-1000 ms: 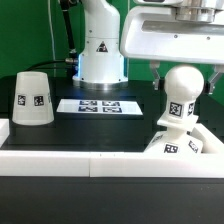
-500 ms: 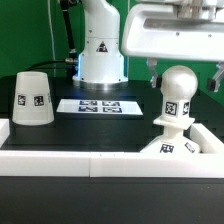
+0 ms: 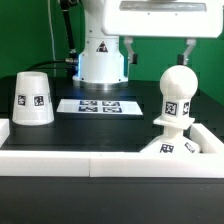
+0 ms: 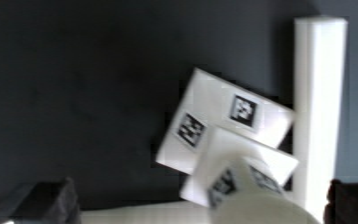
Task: Assemble lamp
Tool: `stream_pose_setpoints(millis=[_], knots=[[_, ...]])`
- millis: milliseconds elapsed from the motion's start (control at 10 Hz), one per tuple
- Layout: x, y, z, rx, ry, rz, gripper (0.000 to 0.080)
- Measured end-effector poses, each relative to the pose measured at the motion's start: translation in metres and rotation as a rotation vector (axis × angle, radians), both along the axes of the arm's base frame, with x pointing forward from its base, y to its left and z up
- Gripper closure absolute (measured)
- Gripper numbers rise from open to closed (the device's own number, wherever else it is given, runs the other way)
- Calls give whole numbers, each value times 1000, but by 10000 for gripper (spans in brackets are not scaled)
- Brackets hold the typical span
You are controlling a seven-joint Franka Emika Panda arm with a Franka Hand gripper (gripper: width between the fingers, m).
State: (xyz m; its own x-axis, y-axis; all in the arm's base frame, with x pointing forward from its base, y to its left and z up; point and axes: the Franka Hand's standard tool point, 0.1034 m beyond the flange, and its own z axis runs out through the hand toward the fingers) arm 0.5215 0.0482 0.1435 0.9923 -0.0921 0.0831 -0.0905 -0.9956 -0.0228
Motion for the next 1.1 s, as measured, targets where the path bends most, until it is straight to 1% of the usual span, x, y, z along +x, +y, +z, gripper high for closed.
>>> stream_pose_setpoints(millis=[200, 300, 400, 500, 800, 900, 1000, 1100], knots=[[-14, -47, -15, 12, 28, -21, 100], [-15, -65, -24, 9, 33, -10, 100], [-14, -72, -31, 4, 40, -17, 100], [-13, -67, -29, 6, 36, -9, 100], [-14, -67, -30, 5, 38, -7, 100], [-14, -66, -31, 3, 41, -52, 100], [-21, -65, -29, 1, 47, -103, 100], [-40, -78, -27, 18, 67, -154, 100]])
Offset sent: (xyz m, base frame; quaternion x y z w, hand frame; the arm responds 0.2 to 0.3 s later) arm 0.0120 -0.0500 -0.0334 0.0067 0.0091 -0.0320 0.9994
